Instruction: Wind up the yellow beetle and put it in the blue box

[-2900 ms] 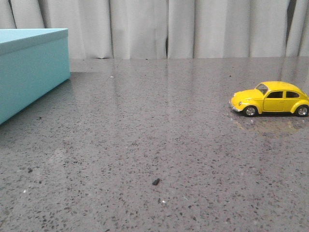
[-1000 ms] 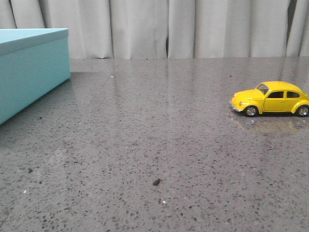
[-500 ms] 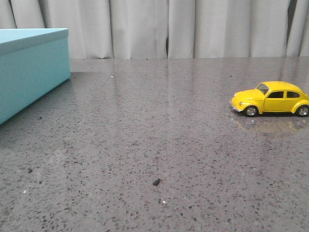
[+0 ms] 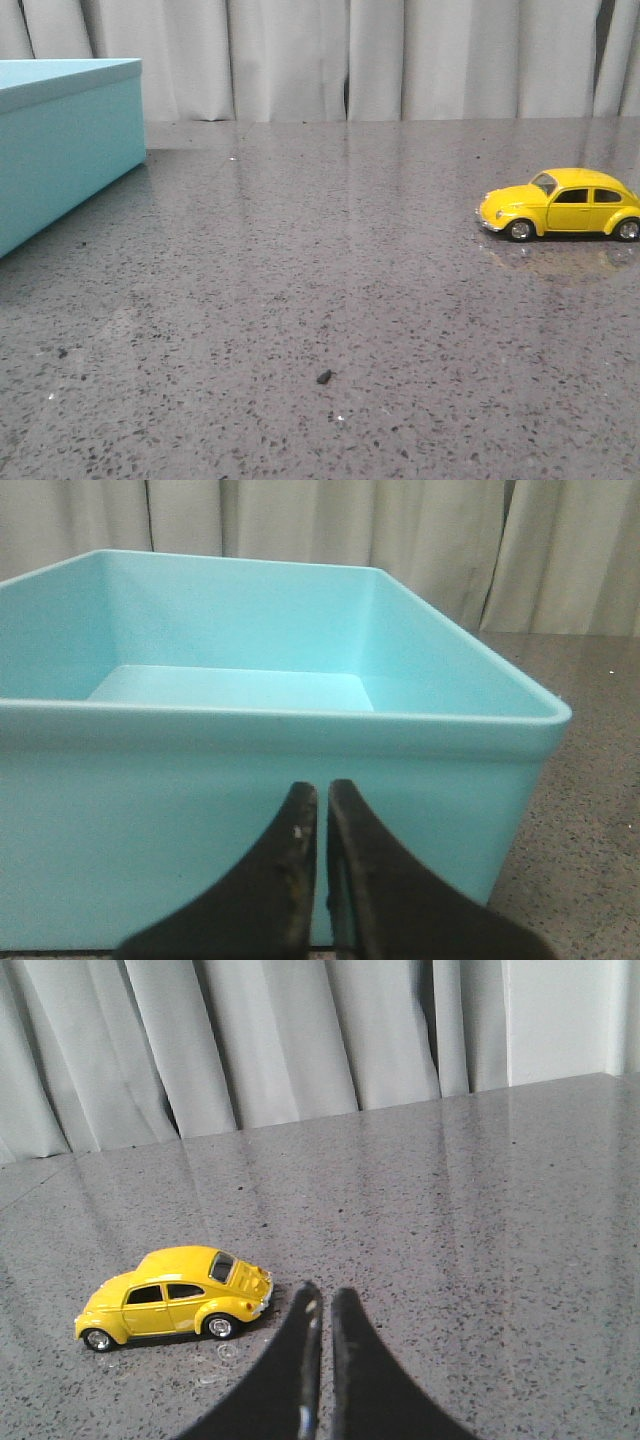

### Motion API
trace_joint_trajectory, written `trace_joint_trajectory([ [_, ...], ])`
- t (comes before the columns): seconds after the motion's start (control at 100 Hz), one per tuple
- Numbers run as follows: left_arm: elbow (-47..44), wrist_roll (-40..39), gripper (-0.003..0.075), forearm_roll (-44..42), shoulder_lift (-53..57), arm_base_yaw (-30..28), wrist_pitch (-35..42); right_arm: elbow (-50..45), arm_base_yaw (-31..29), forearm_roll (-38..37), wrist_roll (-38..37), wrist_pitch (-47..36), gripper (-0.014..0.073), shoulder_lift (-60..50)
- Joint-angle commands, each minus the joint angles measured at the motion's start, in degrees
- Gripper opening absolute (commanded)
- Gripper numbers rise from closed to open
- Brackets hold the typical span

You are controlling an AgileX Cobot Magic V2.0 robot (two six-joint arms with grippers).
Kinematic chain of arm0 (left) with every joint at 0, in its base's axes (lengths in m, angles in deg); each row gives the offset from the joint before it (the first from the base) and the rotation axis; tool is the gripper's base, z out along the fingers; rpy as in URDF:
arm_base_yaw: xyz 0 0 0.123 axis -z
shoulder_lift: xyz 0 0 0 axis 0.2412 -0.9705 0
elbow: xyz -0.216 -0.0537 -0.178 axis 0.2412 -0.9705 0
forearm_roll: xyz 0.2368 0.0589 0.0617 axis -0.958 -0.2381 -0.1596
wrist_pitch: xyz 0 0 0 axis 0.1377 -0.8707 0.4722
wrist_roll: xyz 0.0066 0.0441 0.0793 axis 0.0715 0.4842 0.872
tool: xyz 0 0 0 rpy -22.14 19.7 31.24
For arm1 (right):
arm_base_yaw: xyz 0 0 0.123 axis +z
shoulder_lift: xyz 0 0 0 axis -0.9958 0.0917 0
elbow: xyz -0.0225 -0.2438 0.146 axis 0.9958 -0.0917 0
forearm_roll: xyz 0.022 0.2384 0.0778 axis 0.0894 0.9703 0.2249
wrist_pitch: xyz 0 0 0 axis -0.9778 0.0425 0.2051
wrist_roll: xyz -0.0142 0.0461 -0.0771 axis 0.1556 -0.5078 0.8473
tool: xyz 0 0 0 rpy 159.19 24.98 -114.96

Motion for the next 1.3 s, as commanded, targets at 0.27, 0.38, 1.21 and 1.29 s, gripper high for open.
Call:
trace_joint_trajectory([
  [0.27, -2.27, -2.34, -0.0019, 4.79, 1.76, -0.02, 14.10, -1.08, -0.32, 12.91, 0.02, -12.53, -0.0049, -0.94],
  [0.38, -0.71, -2.64, -0.0019, 5.25, 1.52, -0.02, 15.39, 1.37, -0.32, 17.30, 0.02, -15.10, -0.0049, -0.94],
  [1.21, 31.50, 0.97, -0.0019, 7.13, -27.59, 1.11, -10.76, 65.34, 0.07, 14.53, 12.90, 51.83, -0.0048, 58.34],
  [1.29, 31.50, 0.97, -0.0019, 7.13, -27.59, 2.17, -11.59, 69.01, 1.97, 11.24, 12.23, 54.55, -0.0047, 62.98],
])
